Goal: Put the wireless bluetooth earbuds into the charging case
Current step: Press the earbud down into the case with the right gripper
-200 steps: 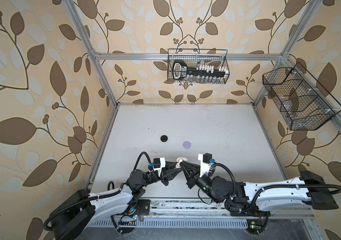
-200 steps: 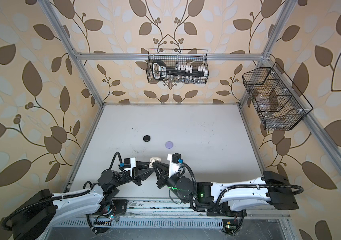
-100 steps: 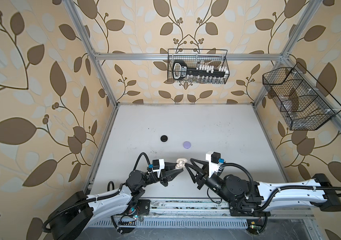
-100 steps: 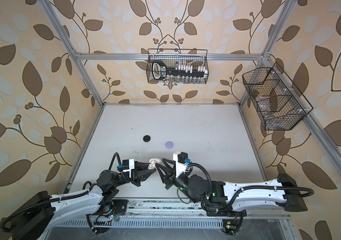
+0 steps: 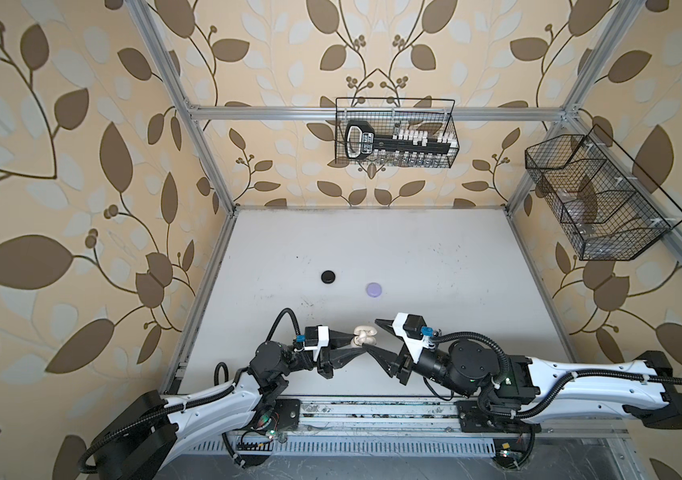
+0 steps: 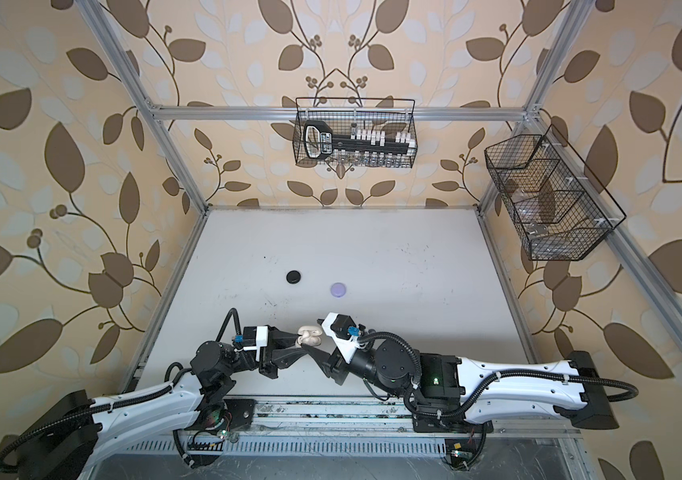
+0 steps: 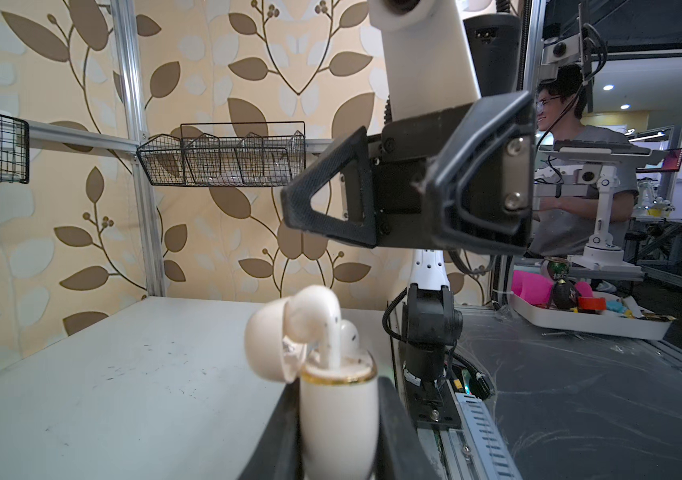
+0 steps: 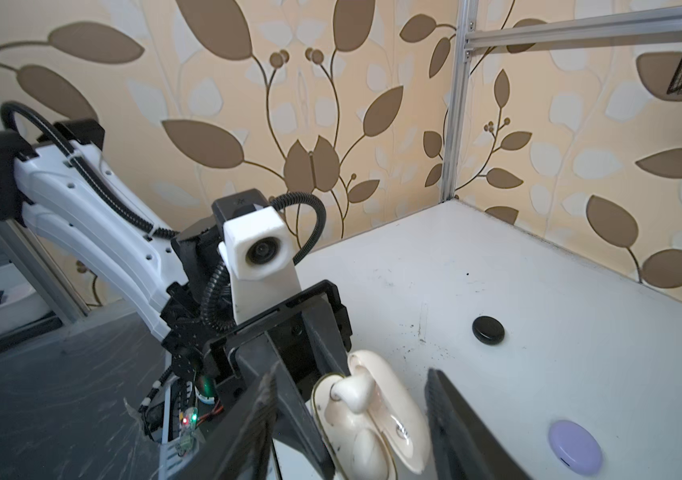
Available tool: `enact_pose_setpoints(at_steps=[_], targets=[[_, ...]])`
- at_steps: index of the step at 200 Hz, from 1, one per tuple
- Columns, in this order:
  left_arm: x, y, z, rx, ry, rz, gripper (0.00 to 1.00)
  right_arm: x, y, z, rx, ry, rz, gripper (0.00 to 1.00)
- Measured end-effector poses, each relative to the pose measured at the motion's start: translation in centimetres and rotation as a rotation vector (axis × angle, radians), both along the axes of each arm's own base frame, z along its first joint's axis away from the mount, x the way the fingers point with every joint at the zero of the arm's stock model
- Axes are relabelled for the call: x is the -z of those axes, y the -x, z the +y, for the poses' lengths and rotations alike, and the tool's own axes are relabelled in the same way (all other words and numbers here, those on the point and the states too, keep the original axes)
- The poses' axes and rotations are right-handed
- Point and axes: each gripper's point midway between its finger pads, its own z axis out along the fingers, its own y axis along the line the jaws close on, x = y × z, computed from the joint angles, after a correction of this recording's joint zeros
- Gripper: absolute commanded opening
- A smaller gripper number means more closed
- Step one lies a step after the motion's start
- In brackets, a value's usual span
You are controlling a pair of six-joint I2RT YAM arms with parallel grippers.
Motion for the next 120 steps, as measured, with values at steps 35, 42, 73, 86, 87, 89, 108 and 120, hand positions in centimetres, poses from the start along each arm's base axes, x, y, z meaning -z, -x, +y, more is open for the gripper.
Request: enact_pose_setpoints(at_steps=[35, 42, 73, 86, 87, 89, 108, 120], targets=[[0.2, 0.3, -0.1, 0.017, -0.010, 0.000, 0.00, 1.1, 0.9, 1.7, -0.072, 0.061, -0.002, 0.66], [0.2, 0.3, -0.1, 0.020, -0.011, 0.000, 0.00, 1.2, 1.0, 1.9, -0.081, 0.066, -0.004, 0.66], [0.3, 0.4, -0.1, 0.024, -0.012, -0.001, 0.00, 1.4, 1.1, 2.4, -0.089, 0.081, -0.004, 0.65], [0.3, 0.4, -0.1, 0.024, -0.014, 0.001, 0.00, 1.5, 1.0, 2.4, -0.086, 0.084, -0.006, 0.64], [0.3, 0.4, -0.1, 0.024, -0.014, 0.001, 0.00, 1.5, 1.0, 2.4, -0.086, 0.084, -0.006, 0.64], [0.3, 0.4, -0.1, 0.024, -0.015, 0.001, 0.00, 1.5, 1.0, 2.4, -0.087, 0.085, -0.007, 0.63], [0.3, 0.4, -0.1, 0.024, -0.014, 0.001, 0.00, 1.4, 1.0, 2.4, -0.087, 0.085, -0.007, 0.58], [0.3, 0.4, -0.1, 0.025, -0.014, 0.000, 0.00, 1.4, 1.1, 2.4, -0.084, 0.086, -0.006, 0.54]])
